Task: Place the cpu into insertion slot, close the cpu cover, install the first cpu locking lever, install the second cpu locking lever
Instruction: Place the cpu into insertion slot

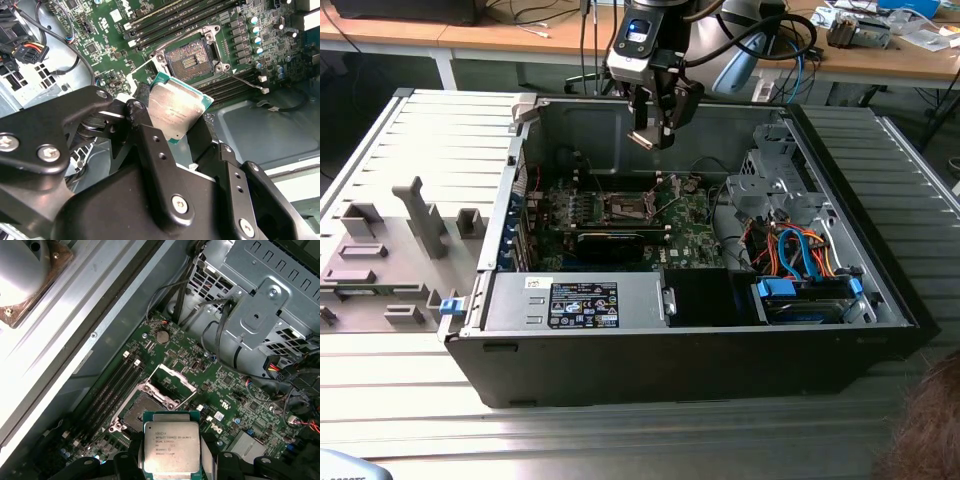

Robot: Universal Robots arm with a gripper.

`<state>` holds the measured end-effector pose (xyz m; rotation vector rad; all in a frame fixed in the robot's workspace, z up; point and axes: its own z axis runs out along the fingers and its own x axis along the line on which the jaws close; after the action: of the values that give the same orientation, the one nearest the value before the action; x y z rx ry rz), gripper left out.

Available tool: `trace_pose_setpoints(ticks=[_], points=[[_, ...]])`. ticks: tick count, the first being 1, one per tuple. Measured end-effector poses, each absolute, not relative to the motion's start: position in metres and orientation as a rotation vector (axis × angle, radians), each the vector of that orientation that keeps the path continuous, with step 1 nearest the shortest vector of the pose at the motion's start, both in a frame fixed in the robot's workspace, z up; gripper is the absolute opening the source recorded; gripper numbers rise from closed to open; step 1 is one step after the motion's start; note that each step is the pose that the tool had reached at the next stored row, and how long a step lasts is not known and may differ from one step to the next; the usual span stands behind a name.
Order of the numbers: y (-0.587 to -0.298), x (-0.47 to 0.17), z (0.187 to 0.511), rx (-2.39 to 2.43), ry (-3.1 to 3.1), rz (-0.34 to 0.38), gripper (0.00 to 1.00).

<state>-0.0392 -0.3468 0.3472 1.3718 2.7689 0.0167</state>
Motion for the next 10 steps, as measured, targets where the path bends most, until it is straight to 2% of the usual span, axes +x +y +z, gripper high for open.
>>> trace_pose_setpoints(ticks=[10], points=[[-0.3468, -0.0392, 0.3472, 1.376, 2.767, 0.017, 0.55]])
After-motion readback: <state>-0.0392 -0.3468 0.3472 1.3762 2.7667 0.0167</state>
